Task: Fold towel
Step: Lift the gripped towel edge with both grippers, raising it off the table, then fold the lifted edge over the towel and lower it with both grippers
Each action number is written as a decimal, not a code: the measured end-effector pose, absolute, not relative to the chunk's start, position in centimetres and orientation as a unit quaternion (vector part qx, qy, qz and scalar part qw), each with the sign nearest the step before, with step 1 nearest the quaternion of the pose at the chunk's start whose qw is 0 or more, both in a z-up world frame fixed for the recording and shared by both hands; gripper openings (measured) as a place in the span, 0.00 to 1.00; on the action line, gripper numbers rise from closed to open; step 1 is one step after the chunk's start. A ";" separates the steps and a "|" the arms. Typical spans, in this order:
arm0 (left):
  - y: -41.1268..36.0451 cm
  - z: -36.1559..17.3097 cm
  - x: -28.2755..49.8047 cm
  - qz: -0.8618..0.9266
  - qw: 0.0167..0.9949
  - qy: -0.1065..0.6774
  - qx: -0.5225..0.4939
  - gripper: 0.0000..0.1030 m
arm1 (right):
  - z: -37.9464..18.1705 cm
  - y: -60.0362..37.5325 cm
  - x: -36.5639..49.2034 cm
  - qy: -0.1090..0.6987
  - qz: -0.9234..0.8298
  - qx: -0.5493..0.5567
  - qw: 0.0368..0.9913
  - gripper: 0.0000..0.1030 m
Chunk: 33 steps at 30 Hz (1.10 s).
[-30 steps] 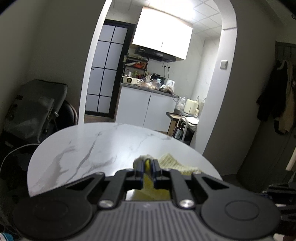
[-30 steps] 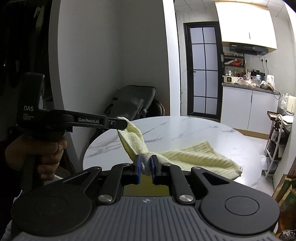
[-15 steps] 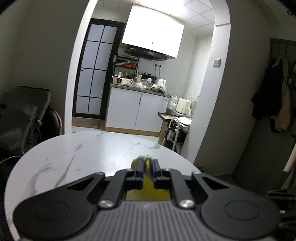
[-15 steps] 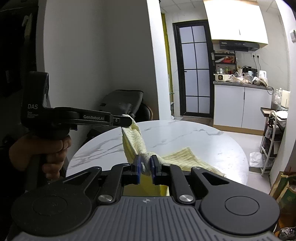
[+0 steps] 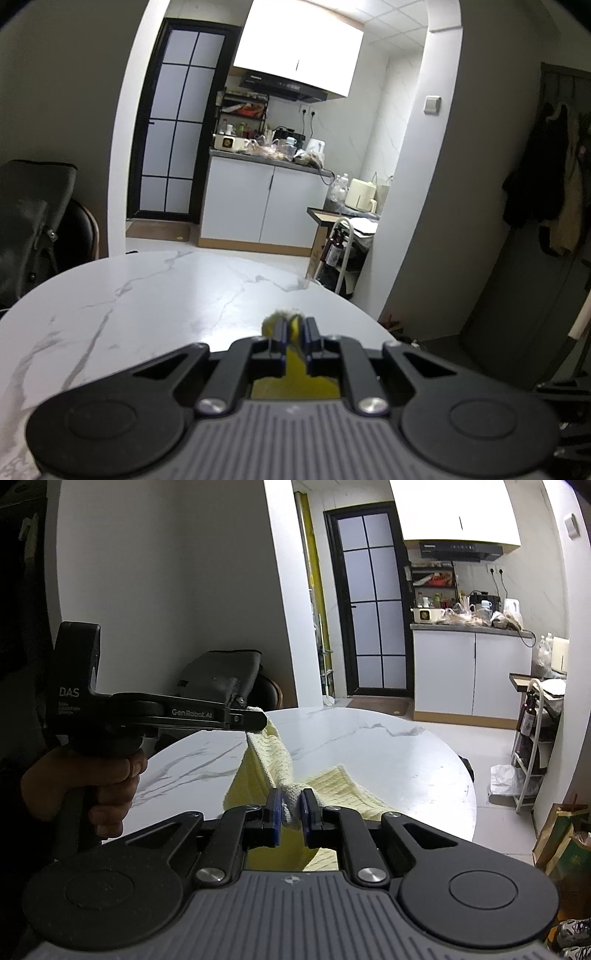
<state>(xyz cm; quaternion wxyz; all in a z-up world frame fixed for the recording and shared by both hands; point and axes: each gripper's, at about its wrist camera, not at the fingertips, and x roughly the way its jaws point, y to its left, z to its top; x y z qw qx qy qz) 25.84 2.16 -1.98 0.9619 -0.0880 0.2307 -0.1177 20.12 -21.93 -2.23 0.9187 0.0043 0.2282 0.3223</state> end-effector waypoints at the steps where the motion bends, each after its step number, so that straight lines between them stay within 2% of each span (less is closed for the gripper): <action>1: 2.0 -2.0 26.1 -0.117 0.962 0.233 -0.087 0.09 | -2.3 -22.1 20.3 0.229 0.323 0.005 0.918 0.12; 33: -0.4 -6.6 33.3 -0.095 0.948 0.292 -0.085 0.10 | -8.5 -25.4 28.7 0.294 0.326 0.044 0.898 0.12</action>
